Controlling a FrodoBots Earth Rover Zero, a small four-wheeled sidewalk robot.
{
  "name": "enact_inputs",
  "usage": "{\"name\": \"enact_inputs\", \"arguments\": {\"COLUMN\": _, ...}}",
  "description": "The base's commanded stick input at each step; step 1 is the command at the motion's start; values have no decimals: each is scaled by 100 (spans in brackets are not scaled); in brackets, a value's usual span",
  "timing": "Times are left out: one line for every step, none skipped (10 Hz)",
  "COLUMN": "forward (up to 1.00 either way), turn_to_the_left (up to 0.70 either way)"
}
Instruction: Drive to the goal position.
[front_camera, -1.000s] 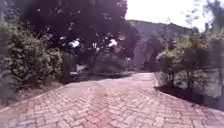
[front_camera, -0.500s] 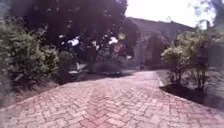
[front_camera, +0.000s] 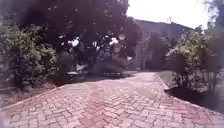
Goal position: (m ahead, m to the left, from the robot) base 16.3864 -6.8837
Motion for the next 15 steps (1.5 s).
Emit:
{"name": "enact_inputs", "arguments": {"forward": 70, "turn_to_the_left": 0}}
{"name": "enact_inputs", "arguments": {"forward": 70, "turn_to_the_left": 0}}
{"name": "enact_inputs", "arguments": {"forward": 70, "turn_to_the_left": -11}}
{"name": "enact_inputs", "arguments": {"forward": 70, "turn_to_the_left": -30}}
{"name": "enact_inputs", "arguments": {"forward": 70, "turn_to_the_left": -35}}
{"name": "enact_inputs", "arguments": {"forward": 70, "turn_to_the_left": -35}}
{"name": "enact_inputs", "arguments": {"forward": 70, "turn_to_the_left": -35}}
{"name": "enact_inputs", "arguments": {"forward": 70, "turn_to_the_left": -35}}
{"name": "enact_inputs", "arguments": {"forward": 70, "turn_to_the_left": -35}}
{"name": "enact_inputs", "arguments": {"forward": 70, "turn_to_the_left": -35}}
{"name": "enact_inputs", "arguments": {"forward": 70, "turn_to_the_left": -35}}
{"name": "enact_inputs", "arguments": {"forward": 70, "turn_to_the_left": -35}}
{"name": "enact_inputs", "arguments": {"forward": 70, "turn_to_the_left": -35}}
{"name": "enact_inputs", "arguments": {"forward": 70, "turn_to_the_left": -35}}
{"name": "enact_inputs", "arguments": {"forward": 70, "turn_to_the_left": -35}}
